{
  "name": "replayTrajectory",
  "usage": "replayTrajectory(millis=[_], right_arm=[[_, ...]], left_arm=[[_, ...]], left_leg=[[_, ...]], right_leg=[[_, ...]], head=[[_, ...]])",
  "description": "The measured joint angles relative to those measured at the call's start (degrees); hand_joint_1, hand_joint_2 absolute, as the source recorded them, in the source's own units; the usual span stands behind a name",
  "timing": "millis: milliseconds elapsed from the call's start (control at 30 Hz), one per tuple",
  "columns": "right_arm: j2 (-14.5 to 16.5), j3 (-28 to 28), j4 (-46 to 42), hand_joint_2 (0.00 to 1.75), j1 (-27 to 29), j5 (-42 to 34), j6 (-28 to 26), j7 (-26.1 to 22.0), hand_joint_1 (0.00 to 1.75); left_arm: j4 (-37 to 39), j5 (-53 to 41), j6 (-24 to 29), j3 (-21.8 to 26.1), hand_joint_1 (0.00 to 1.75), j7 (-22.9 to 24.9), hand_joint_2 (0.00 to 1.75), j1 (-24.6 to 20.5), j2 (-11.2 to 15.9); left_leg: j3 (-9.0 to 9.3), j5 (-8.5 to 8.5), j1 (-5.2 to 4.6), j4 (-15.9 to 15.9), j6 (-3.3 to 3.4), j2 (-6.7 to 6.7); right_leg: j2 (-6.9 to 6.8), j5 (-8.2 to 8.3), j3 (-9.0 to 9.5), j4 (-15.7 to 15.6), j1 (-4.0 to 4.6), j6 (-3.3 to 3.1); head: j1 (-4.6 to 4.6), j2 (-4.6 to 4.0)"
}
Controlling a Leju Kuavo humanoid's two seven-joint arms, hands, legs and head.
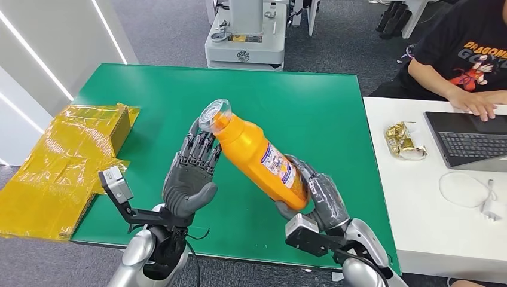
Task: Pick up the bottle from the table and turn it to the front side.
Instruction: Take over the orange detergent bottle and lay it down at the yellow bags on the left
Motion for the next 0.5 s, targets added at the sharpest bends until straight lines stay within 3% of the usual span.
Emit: replayTrajectory(millis=[500], right_arm=[[1.31,3.05,3.55,1.75,-1.88,1.19,1.49,-3.34,1.75]], left_arm=[[2.94,0.83,-0.01,0.02,0.0,0.02,1.75,-2.64,-0.65]], left_leg=[[-0.03,0.0,-0.01,0.02,0.0,-0.01]], right_leg=[[0.0,0.03,-0.01,0.0,-0.01,0.03]], head=[[0.01,0.0]])
